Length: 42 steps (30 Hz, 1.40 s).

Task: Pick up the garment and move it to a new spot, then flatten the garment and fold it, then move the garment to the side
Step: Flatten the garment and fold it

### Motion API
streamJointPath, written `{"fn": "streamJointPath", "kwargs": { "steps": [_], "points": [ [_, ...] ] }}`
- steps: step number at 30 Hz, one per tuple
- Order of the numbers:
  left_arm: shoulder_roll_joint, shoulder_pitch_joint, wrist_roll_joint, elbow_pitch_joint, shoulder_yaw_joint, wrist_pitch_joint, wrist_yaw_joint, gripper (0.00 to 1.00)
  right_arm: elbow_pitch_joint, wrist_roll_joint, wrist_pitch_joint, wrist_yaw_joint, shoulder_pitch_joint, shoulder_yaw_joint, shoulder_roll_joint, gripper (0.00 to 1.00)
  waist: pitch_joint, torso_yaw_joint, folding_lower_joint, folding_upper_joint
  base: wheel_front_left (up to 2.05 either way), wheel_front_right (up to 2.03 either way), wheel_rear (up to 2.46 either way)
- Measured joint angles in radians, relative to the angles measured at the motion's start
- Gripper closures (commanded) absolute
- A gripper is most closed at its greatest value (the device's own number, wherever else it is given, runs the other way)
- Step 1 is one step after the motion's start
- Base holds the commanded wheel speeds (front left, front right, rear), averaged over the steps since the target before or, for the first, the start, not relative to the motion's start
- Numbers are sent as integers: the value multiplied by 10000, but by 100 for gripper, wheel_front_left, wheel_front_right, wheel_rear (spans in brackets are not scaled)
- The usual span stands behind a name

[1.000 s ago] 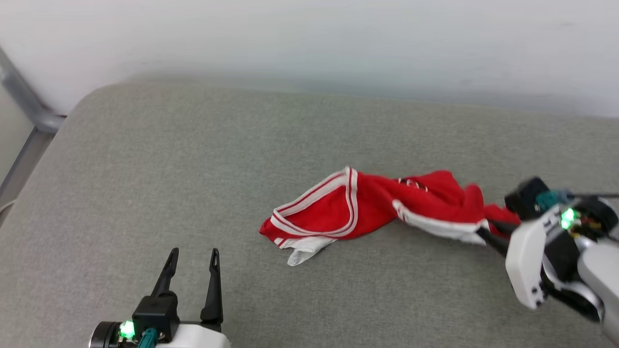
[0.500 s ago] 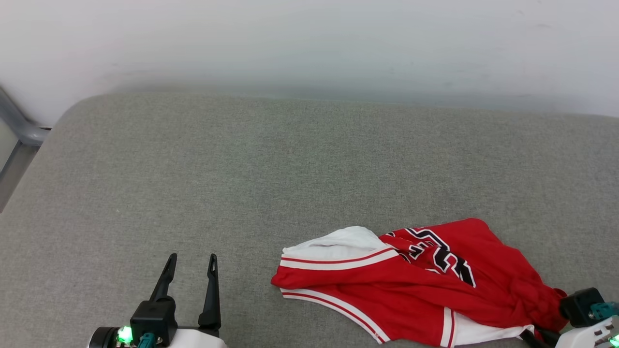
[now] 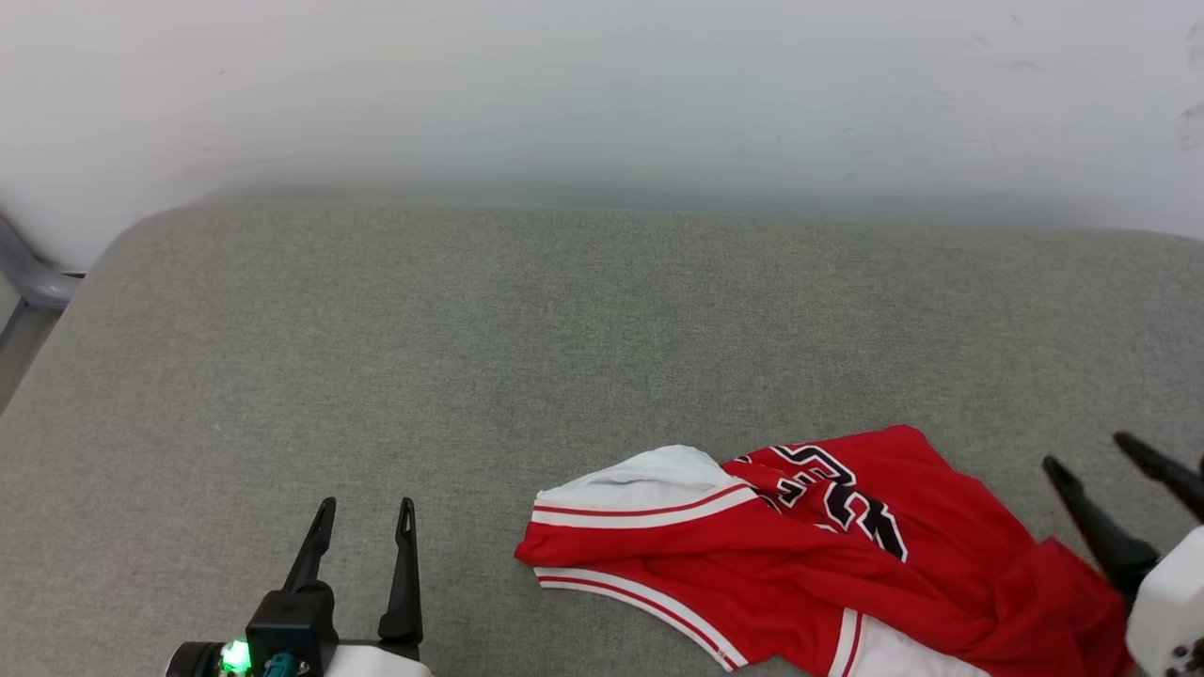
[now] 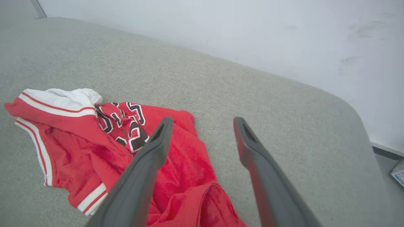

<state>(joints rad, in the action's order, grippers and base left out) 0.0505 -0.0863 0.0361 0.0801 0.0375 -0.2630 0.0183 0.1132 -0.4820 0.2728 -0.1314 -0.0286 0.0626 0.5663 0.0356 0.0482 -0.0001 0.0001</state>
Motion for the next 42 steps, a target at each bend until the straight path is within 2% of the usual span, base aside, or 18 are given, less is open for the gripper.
{"fn": "streamJointPath", "kwargs": {
  "steps": [3,7,13,16,22,28,36,37,38,42],
  "points": [
    [0,14,-40,-19,-4,0,-6,0,665,167,932,2,17,-583,58,0,64,18,0,0,0,0,0],
    [-2,60,-40,-38,-6,0,-10,0,834,-100,2383,2,64,-886,660,0,163,61,1,0,0,0,0],
    [0,183,-35,-113,2,0,-21,0,395,-807,4721,2,-116,-713,1515,0,432,164,1,0,0,0,0],
    [0,358,10,-144,19,0,-23,0,-6,-1085,5444,0,-267,-483,1613,0,629,236,1,0,0,0,0],
    [2,614,21,-171,125,0,-50,0,-1126,-1014,5645,2,-128,395,1494,0,1086,397,1,0,0,0,0],
    [4,785,35,-209,226,0,-4,0,-2606,-548,5164,6,517,1724,1346,0,1443,591,2,0,0,0,0],
    [2,857,48,-157,222,0,61,0,-3829,-920,4245,27,1113,3012,1534,0,1420,647,-1,0,0,0,0],
    [2,853,46,-148,209,0,73,0,-3927,-1011,4036,25,1149,3097,1540,64,1390,621,0,0,0,0,0],
    [2,849,46,-140,192,0,77,0,-4023,-1083,3841,25,1189,3158,1538,100,1351,591,0,0,0,0,0],
    [0,709,19,-77,171,0,63,0,-4111,-1542,3033,6,1338,3252,1390,100,1111,460,0,0,0,0,0]
  ]
}}
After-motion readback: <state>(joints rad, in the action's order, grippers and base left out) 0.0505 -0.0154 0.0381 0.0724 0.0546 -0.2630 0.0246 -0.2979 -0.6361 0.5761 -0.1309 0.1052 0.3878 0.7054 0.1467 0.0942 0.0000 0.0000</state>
